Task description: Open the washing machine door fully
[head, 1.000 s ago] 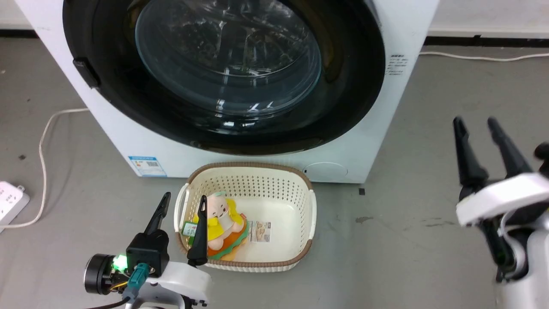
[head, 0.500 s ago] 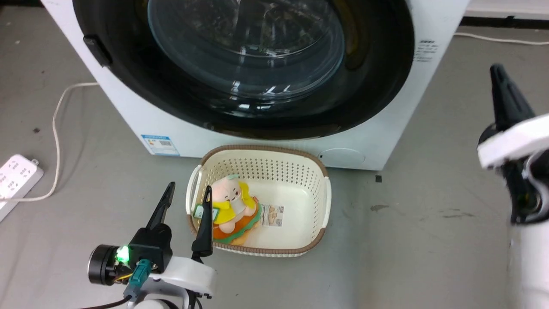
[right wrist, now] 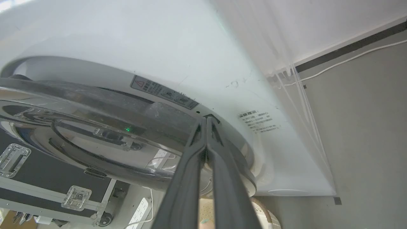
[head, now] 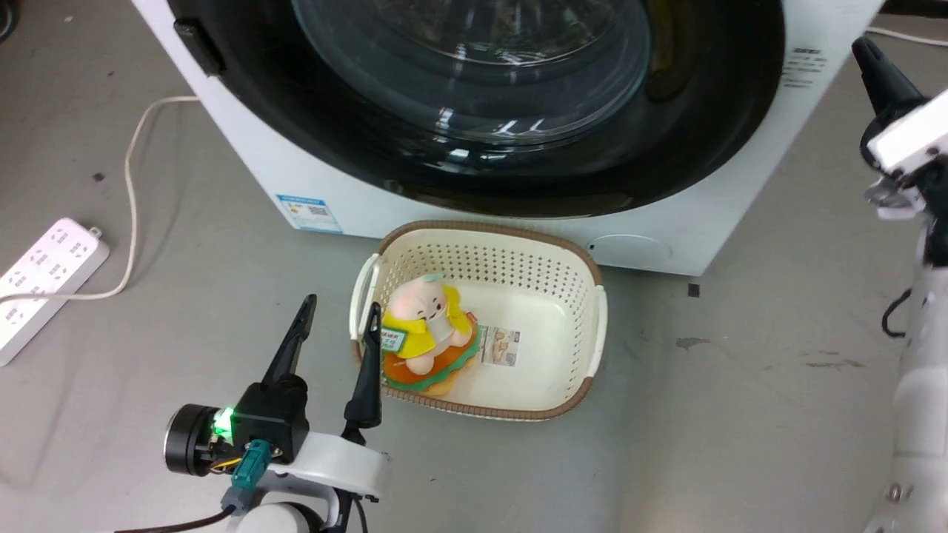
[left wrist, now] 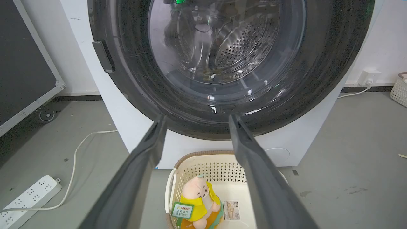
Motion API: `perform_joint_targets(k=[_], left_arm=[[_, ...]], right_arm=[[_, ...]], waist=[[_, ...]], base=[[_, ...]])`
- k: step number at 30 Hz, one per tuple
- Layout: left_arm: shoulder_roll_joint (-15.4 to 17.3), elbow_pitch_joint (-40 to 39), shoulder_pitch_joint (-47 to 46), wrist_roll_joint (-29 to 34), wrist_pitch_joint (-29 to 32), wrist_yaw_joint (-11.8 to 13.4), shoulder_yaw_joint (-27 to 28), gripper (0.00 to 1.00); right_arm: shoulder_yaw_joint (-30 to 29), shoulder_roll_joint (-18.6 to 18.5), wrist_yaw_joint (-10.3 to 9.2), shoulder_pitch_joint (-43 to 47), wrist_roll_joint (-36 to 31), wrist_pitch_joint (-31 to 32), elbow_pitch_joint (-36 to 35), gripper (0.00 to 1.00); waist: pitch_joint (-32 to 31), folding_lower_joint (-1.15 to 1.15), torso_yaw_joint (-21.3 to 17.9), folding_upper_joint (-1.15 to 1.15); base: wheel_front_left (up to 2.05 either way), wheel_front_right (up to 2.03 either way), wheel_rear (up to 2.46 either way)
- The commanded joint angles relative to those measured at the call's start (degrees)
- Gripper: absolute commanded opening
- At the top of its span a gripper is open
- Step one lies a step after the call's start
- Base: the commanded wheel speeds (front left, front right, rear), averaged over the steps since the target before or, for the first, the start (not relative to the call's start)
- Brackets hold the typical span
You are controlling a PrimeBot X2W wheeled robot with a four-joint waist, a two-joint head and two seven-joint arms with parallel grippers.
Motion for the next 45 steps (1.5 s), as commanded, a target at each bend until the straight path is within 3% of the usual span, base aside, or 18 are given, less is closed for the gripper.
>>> perform_joint_targets(k=[1, 16, 28, 38, 45], left_arm=[[0.05, -0.24, -0.94, -0.33, -0.63, 0.38, -0.34, 1.00], [0.04, -0.66, -2.41, -1.18, -2.43, 0.91, -2.23, 1.00], [0.05, -0.59, -3.70, -1.74, -3.86, 1.42, -3.49, 1.00], [0.05, 0.19, -3.30, -1.56, -5.06, 1.58, -3.72, 1.00], [0.30, 0.98, -1.43, -1.04, -5.29, 1.07, -3.16, 1.00]], right_arm=[[-1.26, -0.23, -0.01, -2.78, 1.01, 1.68, 1.71, 0.00], [-13.43, -1.28, -0.01, -17.66, 1.14, 16.55, 15.67, 0.00], [-21.92, -1.10, -0.02, -25.54, -1.84, 25.88, 22.42, 0.00], [-25.48, -0.16, -0.02, -22.17, -3.10, 36.55, 22.90, 0.00], [-24.51, 0.76, -0.02, -13.56, -1.01, 41.19, 20.15, 0.00]], waist=[[0.42, -0.01, 0.56, 0.00], [3.80, -0.01, 3.41, 0.00], [6.18, -0.01, 5.53, 0.00], [2.55, -0.01, 5.89, 0.00], [-2.74, -0.01, 4.94, 0.00]], base=[[0.00, 0.00, 0.00], [0.00, 0.00, 0.00], [0.00, 0.00, 0.00], [0.00, 0.00, 0.00], [0.00, 0.00, 0.00]])
